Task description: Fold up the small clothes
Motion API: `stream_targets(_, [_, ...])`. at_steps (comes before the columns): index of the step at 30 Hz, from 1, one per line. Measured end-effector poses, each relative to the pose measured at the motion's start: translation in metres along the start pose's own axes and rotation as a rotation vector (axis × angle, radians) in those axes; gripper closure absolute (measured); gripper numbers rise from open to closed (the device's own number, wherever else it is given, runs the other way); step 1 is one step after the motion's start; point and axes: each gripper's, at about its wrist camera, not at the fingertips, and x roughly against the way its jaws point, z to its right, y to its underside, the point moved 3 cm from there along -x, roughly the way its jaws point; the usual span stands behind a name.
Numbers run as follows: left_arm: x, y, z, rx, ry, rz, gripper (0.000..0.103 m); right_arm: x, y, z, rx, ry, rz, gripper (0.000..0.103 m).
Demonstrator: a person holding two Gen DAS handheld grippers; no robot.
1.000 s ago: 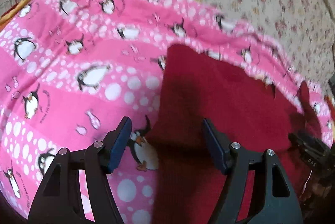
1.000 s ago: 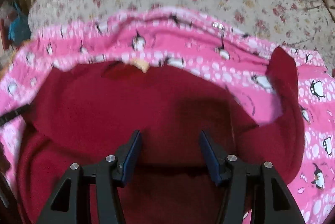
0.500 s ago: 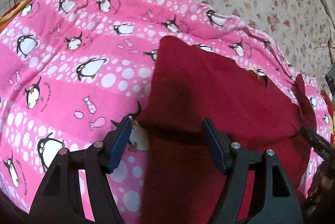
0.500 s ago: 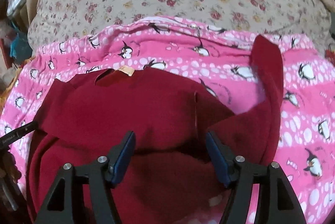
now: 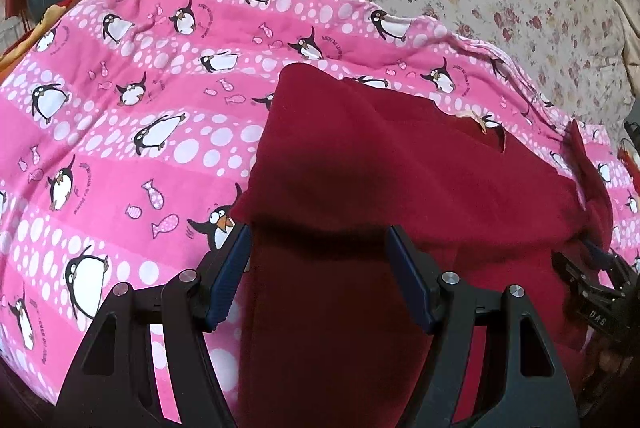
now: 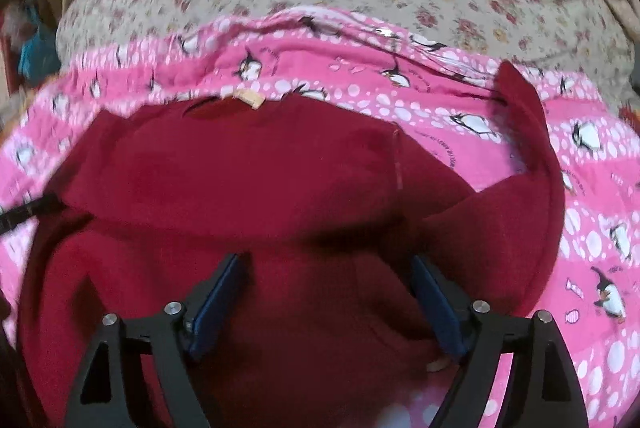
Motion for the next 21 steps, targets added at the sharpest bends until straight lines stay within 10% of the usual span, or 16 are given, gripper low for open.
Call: stream_targets(21, [-0.018,0.005,-0.038,0.043,-0.006,-0.056,0.033,-0.003,0.002,0.003,-0.024,-0.043,0.014,0.015])
